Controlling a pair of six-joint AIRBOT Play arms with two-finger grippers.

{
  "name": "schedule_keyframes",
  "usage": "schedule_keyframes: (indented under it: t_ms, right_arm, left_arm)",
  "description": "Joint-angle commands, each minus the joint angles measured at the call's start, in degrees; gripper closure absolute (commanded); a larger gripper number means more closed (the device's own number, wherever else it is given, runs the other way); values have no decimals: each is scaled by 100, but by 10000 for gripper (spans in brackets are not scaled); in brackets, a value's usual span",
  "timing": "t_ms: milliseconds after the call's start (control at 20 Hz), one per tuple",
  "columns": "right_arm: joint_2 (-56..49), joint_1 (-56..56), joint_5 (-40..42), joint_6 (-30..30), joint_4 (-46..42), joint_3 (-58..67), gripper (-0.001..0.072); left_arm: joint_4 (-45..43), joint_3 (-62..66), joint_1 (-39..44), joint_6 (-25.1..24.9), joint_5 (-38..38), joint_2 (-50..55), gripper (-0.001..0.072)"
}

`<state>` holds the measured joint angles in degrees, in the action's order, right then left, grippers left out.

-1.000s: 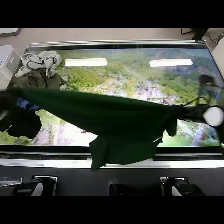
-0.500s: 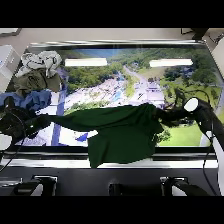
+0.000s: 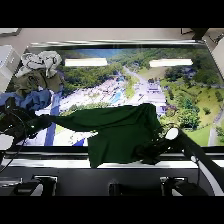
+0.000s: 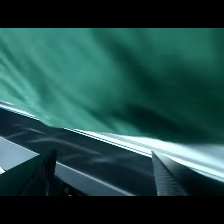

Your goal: Fold the clothes and pants, and hang the long-sleeved shirts on hangers.

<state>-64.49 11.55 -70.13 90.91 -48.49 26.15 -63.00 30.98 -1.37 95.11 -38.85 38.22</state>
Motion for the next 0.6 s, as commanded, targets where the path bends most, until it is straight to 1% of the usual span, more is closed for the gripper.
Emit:
schedule_keyframes:
  t_ms: [0,200,250,300,350,400,450,500,550]
  right_arm:
    - [61,817,1252,188,984,-339,13]
    - [-203,1438,2131,245,1814,-339,8]
    - [-269,1539,2330,249,1991,-337,31]
    - [-306,1606,2542,247,2168,-337,157]
    - [-306,1622,2712,247,2275,-337,393]
    - [-306,1613,2811,249,2317,-302,663]
    - [-286,1552,2828,63,2267,-186,665]
    - [-232,1390,2706,-140,1996,48,665]
    - [-133,1104,2463,-164,1506,380,665]
  left_arm:
    - [2,-4,2,-9,-24,4,686]
    - [2,-4,2,-9,-33,2,685]
    - [2,-4,2,-9,-33,2,685]
    - [2,-4,2,-9,-33,2,685]
    - [4,-4,2,-11,-31,2,685]
    - [2,-2,2,-11,-26,2,685]
    - [-2,15,2,-33,17,-7,685]
    - [-2,70,0,-175,131,-17,686]
    - [-2,212,-15,-363,291,-33,686]
